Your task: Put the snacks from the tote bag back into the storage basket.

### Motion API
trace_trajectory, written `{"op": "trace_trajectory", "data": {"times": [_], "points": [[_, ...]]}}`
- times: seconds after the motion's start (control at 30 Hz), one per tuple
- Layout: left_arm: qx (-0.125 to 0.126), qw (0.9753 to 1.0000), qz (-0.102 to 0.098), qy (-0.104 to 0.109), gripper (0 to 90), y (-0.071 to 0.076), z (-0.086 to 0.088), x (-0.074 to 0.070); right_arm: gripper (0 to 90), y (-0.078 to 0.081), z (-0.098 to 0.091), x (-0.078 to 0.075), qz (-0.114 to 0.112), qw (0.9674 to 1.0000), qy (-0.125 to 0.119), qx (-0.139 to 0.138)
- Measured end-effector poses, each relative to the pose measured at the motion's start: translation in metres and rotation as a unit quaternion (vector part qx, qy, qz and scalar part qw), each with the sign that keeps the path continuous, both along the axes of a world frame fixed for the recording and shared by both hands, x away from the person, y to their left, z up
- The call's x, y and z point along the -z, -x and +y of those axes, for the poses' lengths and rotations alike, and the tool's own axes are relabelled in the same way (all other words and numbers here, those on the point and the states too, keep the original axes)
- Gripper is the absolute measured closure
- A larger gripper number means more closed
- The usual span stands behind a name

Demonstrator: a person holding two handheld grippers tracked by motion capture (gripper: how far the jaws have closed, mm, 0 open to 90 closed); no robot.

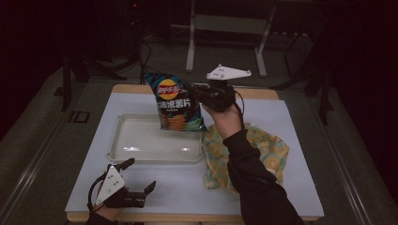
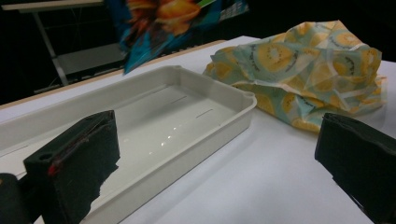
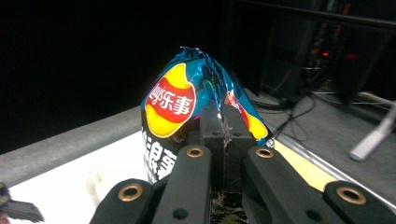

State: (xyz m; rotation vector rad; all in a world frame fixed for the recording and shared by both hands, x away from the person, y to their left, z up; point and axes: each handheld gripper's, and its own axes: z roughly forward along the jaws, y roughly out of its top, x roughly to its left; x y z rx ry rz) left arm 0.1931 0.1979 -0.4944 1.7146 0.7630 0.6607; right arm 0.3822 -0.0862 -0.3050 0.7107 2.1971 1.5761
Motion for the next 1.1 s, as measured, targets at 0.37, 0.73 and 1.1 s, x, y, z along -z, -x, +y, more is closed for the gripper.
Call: {"op": "trace_trajectory", "data": {"times": [0.37, 0.73, 1.1], "points": [[-0.004, 1.0000, -0.006, -0.004, 0.4, 0.003, 0.002, -0.001, 90.0, 0.004, 0.045, 0.011, 0.006, 0.9989, -0.036, -0.031], [-0.005, 0.9999, -0.010, -0.010, 0.4, 0.004, 0.004, -0.001, 90.0, -0.002, 0.076, 0.064, 0.054, 0.9968, -0.015, -0.057], [0.001, 0.9999, -0.008, -0.011, 0.4, 0.004, 0.002, 0.000, 90.0, -0.014, 0.068, 0.098, 0.088, 0.9948, 0.012, -0.050]]}}
